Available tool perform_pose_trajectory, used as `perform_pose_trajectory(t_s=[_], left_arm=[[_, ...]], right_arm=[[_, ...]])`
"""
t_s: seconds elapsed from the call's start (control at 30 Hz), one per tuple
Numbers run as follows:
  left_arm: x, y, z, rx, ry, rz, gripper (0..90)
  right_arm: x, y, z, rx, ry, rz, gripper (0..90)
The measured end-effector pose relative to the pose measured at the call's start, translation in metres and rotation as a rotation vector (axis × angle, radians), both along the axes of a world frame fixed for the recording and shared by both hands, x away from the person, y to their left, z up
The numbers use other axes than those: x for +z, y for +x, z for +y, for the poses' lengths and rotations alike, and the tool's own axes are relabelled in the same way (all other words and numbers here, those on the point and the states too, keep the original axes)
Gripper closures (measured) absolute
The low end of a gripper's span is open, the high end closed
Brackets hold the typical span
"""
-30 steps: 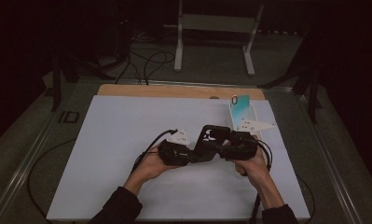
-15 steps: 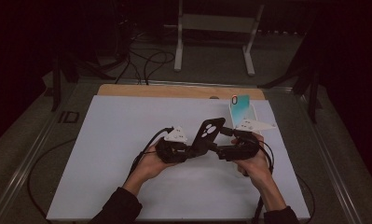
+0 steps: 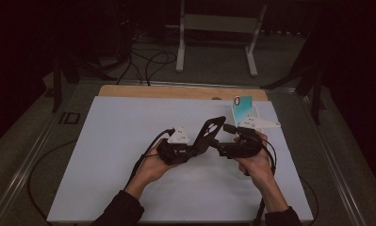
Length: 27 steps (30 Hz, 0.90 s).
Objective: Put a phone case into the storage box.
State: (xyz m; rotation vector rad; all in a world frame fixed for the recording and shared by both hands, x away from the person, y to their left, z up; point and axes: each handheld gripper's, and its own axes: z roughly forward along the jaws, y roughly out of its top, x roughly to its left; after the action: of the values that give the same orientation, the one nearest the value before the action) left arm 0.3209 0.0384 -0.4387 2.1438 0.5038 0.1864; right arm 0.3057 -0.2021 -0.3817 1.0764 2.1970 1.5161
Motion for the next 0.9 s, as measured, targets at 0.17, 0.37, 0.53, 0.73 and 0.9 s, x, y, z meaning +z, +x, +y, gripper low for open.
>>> perform_pose_trajectory(t_s=[0.17, 0.37, 0.53, 0.73, 0.9], left_arm=[[0.0, -0.001, -0.001, 0.001, 0.005, -0.005, 80.4], [-0.001, -0.003, -0.004, -0.005, 0.006, -0.007, 80.3], [-0.001, -0.004, -0.007, -0.004, 0.0, -0.008, 80.4], [-0.001, -0.006, -0.01, -0.01, -0.001, -0.011, 80.5], [0.0, -0.007, -0.01, -0.008, -0.02, -0.011, 80.7]], right_arm=[[0.002, 0.003, 0.003, -0.022, 0.016, 0.01, 15.9], [0.005, 0.006, 0.004, -0.044, 0.052, 0.013, 13.5], [0.005, 0.007, 0.006, -0.059, 0.07, 0.016, 11.8], [0.003, 0.009, 0.009, -0.081, 0.08, 0.015, 10.8], [0.002, 0.009, 0.012, -0.097, 0.068, 0.001, 10.5]])
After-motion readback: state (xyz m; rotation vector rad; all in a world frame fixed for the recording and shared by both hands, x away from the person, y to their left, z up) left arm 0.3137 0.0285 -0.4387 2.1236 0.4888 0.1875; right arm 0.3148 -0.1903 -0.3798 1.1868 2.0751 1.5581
